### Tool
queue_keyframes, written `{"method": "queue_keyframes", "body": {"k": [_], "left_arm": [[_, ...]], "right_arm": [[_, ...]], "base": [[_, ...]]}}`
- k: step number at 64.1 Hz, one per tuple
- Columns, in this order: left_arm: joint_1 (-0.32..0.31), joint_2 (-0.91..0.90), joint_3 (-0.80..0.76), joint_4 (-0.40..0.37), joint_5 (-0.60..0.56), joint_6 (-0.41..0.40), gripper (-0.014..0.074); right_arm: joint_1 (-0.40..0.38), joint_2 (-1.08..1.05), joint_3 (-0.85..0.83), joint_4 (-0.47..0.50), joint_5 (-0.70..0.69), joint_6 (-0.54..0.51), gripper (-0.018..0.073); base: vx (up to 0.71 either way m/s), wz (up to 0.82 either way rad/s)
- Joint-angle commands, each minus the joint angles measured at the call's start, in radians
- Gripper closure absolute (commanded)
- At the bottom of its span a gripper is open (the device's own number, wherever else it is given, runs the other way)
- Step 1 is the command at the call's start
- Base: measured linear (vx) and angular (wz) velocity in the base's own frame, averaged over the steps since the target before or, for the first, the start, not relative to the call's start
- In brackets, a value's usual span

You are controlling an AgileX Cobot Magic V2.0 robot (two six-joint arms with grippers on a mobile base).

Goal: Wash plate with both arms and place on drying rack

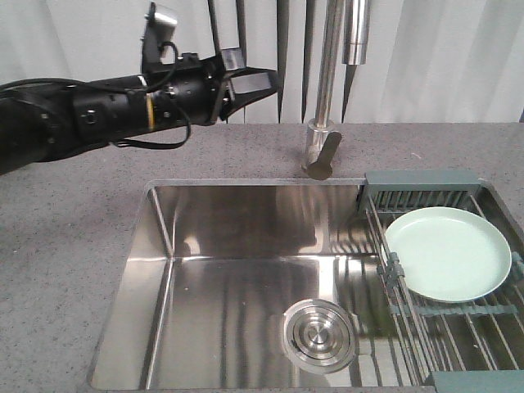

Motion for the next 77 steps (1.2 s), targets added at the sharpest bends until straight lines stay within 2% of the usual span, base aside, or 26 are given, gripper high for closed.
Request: {"method": "queue_keyframes", "body": {"k": [1,11,16,22,31,37,46,58,77], "left_arm": [[0.03,-0.167,0.06,0.033,-0.031,-0.007,0.0602],[0.077,-0.398,0.233,0.162,-0.017,-0.007,0.0602],[0.084,-0.504,0.318,0.242,0.008,-0.007,0.0602],[0.084,-0.63,0.447,0.299,0.042,-0.007,0.0602],[0.084,-0.795,0.696,0.308,0.143,-0.007,0.0602],[0.084,-0.88,0.873,0.305,0.24,-0.007,0.0602],[0.084,-0.984,1.052,0.284,0.328,-0.007,0.0602],[0.084,-1.045,1.094,0.279,0.352,-0.007,0.0602],[0.084,-1.045,1.092,0.28,0.343,-0.007,0.0602]], "right_arm": [[0.027,0.05,-0.02,0.047,-0.111,-0.026,0.0566],[0.049,0.114,-0.02,0.063,-0.103,-0.039,0.0566],[0.049,0.121,-0.02,0.084,-0.107,-0.057,0.0566],[0.056,0.121,-0.02,0.09,-0.097,-0.1,0.0566],[0.152,0.121,-0.02,0.077,-0.086,-0.102,0.0566],[0.212,0.12,-0.019,0.026,-0.079,-0.102,0.0566],[0.231,0.101,0.056,-0.001,-0.119,-0.087,0.0566],[0.231,0.081,0.211,0.006,-0.127,-0.083,0.0566],[0.231,0.081,0.279,0.002,-0.112,-0.084,0.0566]], "base": [[0.0,0.0],[0.0,0.0],[0.0,0.0],[0.0,0.0],[0.0,0.0],[0.0,0.0],[0.0,0.0],[0.0,0.0],[0.0,0.0]]}}
